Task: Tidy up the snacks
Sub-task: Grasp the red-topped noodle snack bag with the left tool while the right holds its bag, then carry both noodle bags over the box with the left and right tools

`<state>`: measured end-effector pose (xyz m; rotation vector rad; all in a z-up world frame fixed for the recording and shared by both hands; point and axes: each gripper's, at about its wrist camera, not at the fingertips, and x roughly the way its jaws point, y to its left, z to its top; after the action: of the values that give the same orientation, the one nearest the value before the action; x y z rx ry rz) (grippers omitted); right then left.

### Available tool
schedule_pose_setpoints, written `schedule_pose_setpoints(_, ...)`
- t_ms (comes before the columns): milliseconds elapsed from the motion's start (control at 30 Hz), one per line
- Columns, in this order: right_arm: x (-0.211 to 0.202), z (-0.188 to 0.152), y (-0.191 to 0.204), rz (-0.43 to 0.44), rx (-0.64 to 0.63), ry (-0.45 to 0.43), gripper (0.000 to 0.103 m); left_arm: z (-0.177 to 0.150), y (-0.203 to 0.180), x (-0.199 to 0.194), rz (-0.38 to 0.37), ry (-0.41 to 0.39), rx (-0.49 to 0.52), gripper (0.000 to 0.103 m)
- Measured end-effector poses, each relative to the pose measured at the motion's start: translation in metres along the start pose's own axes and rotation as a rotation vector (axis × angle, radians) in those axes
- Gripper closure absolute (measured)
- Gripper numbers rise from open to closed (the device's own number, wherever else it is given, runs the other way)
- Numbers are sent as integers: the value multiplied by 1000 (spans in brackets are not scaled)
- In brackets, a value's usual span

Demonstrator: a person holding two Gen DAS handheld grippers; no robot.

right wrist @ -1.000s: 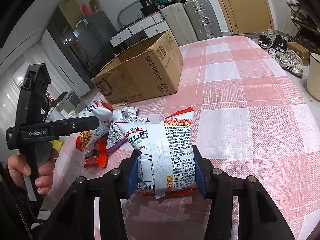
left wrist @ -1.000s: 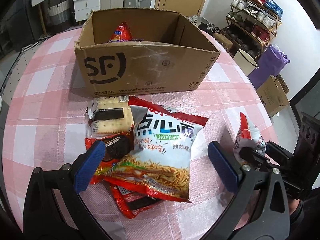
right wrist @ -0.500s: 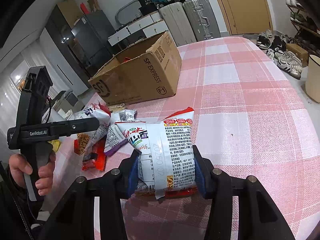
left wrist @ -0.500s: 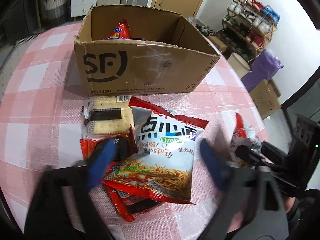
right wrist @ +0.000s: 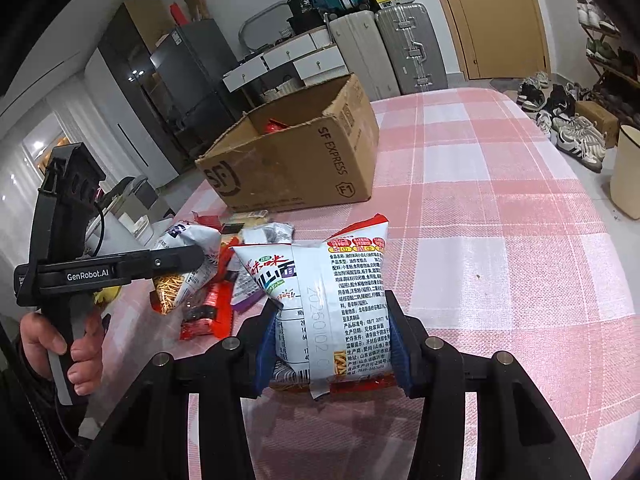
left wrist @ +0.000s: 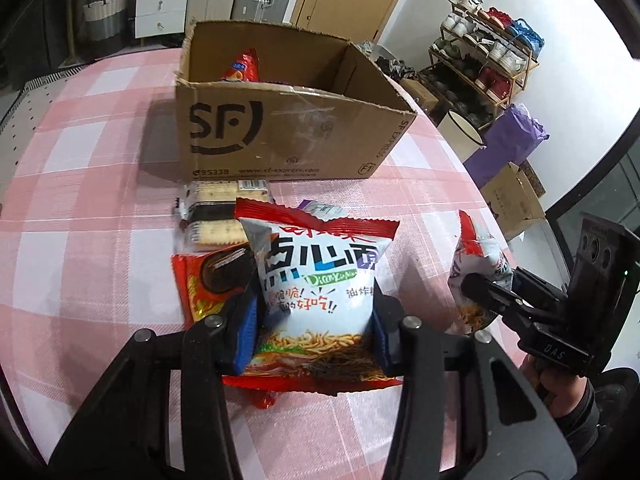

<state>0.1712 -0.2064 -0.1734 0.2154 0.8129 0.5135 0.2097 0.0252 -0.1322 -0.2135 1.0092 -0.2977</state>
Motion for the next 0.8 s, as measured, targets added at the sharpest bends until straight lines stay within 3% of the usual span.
schedule_pose_setpoints(433,-24,1,35,47,-54,-45,55,-22,-1,-46,-3,-68,5,61)
schedule_pose_setpoints(800,-54,19,73,69,-127,-103,55,-20,2,-92,4,-149,26,61)
